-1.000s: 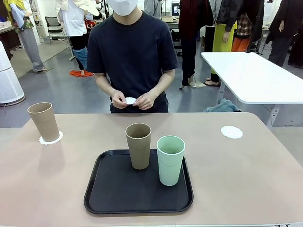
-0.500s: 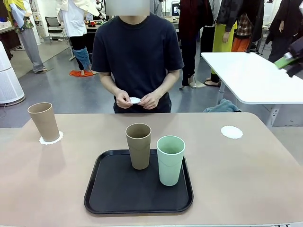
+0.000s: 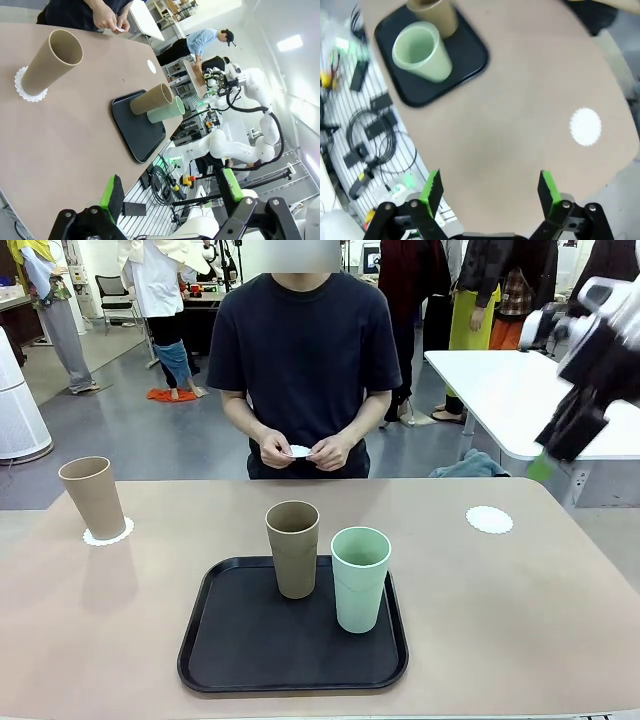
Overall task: Place coasters on the table and set cups on them.
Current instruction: Take one Reusable plastic cup from the Flat Tray and place it on a coaster set by the human.
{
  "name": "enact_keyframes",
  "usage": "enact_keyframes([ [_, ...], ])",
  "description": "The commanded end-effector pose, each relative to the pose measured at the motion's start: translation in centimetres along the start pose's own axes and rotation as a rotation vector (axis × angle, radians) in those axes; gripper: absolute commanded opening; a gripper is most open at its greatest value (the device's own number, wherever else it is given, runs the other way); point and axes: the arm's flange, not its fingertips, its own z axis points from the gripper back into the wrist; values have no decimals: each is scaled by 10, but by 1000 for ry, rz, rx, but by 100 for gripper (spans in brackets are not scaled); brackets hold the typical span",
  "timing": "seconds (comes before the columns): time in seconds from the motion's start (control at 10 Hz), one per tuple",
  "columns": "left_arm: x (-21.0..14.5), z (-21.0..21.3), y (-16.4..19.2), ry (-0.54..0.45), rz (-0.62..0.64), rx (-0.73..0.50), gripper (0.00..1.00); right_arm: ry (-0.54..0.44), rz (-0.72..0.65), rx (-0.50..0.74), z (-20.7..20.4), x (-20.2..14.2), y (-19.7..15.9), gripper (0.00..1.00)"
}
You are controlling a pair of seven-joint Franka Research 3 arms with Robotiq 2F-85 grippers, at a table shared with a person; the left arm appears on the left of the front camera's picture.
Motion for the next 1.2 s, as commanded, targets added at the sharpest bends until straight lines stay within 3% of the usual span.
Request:
enact_keyframes([
  [0.0,0,2,-2,-7,9,8,100,8,56,38,-25,-17,10,100],
  [0.1,0,2,-2,-7,9,8,100,-4,3,77,-27,-20,10,100],
  [0.2,0,2,-2,-7,9,8,100,13,40,35,-21,-4,12,100],
  [0.7,0,2,-2,-7,9,8,100,-8,48,46,-19,-4,14,100],
  [0.9,0,2,-2,-7,9,8,100,-661,114,349,-11,-31,-27,100],
  [1.1,0,2,-2,-7,9,8,100,-1021,269,512,-25,-47,-45,100],
])
